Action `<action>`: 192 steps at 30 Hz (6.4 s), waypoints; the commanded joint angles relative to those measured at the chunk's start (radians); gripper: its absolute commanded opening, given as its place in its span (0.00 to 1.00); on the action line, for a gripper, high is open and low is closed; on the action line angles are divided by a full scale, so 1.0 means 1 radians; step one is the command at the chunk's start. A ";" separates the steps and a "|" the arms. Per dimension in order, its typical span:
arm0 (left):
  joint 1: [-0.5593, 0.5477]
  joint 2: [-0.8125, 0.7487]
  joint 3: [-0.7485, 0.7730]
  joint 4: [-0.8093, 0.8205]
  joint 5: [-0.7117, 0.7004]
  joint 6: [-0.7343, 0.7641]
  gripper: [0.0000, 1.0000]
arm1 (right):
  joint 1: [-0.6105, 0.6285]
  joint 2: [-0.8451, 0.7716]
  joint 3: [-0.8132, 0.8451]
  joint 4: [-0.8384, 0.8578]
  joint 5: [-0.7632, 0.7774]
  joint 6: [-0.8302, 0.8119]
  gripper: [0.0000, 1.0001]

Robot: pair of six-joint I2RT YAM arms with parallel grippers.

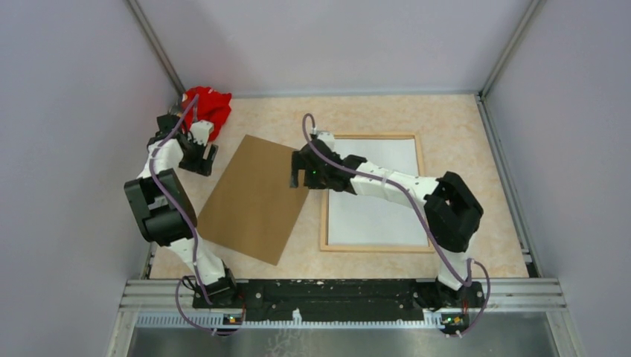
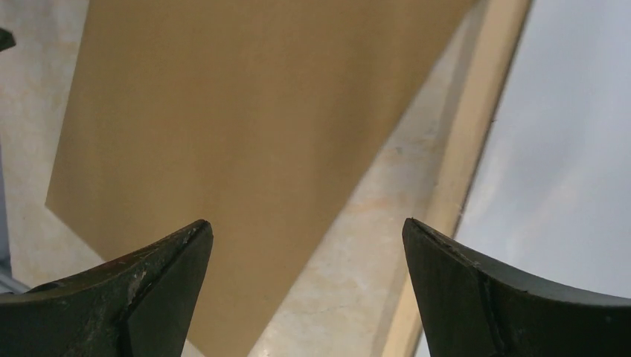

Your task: Put the photo into the frame

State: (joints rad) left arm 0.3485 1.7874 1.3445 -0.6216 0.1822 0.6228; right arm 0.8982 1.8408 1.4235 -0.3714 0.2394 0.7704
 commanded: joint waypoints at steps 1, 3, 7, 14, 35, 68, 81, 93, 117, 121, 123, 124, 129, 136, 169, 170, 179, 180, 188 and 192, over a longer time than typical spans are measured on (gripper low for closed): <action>0.006 -0.004 -0.048 0.021 -0.030 0.044 0.86 | 0.053 0.051 0.070 -0.049 -0.033 0.049 0.99; 0.007 -0.003 -0.066 0.028 -0.034 0.049 0.85 | 0.056 0.048 0.053 -0.053 -0.039 0.055 0.99; 0.010 0.000 -0.093 0.036 -0.039 0.051 0.86 | 0.056 0.029 0.025 -0.038 -0.060 0.050 0.95; 0.048 0.046 -0.082 0.047 -0.049 0.066 0.79 | 0.065 0.093 0.043 -0.033 -0.136 0.114 0.93; -0.010 0.129 -0.165 0.073 0.088 -0.028 0.65 | 0.055 0.315 0.058 0.112 -0.216 0.339 0.93; -0.090 0.141 -0.162 -0.064 0.201 -0.008 0.60 | -0.035 0.102 -0.107 1.225 -0.713 0.488 0.81; -0.080 0.108 -0.113 -0.063 0.207 -0.025 0.64 | -0.036 -0.051 -0.152 0.720 -0.462 0.361 0.65; -0.069 -0.046 0.238 -0.183 0.424 0.034 0.99 | -0.132 0.038 0.048 0.490 -0.480 0.387 0.00; -0.097 -0.836 -0.311 -0.359 0.746 1.080 0.99 | -0.443 -0.065 0.194 0.365 -0.777 0.703 0.00; -0.099 -0.918 -0.425 -0.092 0.723 1.032 0.99 | -0.441 -0.100 0.134 0.419 -0.817 0.738 0.00; -0.103 -0.948 -0.479 0.004 0.725 1.030 0.98 | -0.441 -0.128 0.100 0.435 -0.819 0.749 0.00; -0.106 -0.961 -0.496 0.052 0.727 1.018 0.96 | -0.440 -0.139 0.088 0.434 -0.820 0.747 0.00; -0.123 -0.977 -0.519 0.229 0.757 0.929 0.83 | -0.420 -0.169 0.067 0.416 -0.816 0.742 0.00; -0.158 -0.976 -0.514 0.261 0.753 0.907 0.74 | -0.382 -0.157 0.078 0.416 -0.823 0.746 0.00; -0.162 -0.706 0.110 -0.254 0.841 0.806 0.00 | -0.484 -0.477 0.107 -0.064 -0.836 -0.915 0.99; -0.161 -0.706 0.120 -0.288 0.854 0.832 0.00 | -0.472 -0.508 0.072 -0.035 -0.842 -0.967 0.99; -0.163 -0.745 0.138 -0.492 0.893 1.027 0.00 | -0.371 -0.658 -0.108 0.134 -1.027 -1.342 0.96; -0.163 -0.748 0.140 -0.512 0.898 1.044 0.00 | -0.360 -0.649 -0.099 0.115 -1.049 -1.359 0.95; -0.162 -0.767 0.135 -0.577 0.924 1.103 0.00 | -0.221 -0.610 -0.074 0.040 -1.038 -1.407 0.77; -0.163 -0.765 0.145 -0.608 0.935 1.132 0.00 | -0.197 -0.610 -0.096 0.083 -1.014 -1.413 0.69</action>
State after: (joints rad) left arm 0.1871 1.0386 1.4368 -1.2427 0.9844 1.6756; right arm 0.6800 1.2339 1.3090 -0.3401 -0.7723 -0.5941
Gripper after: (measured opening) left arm 0.022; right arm 0.717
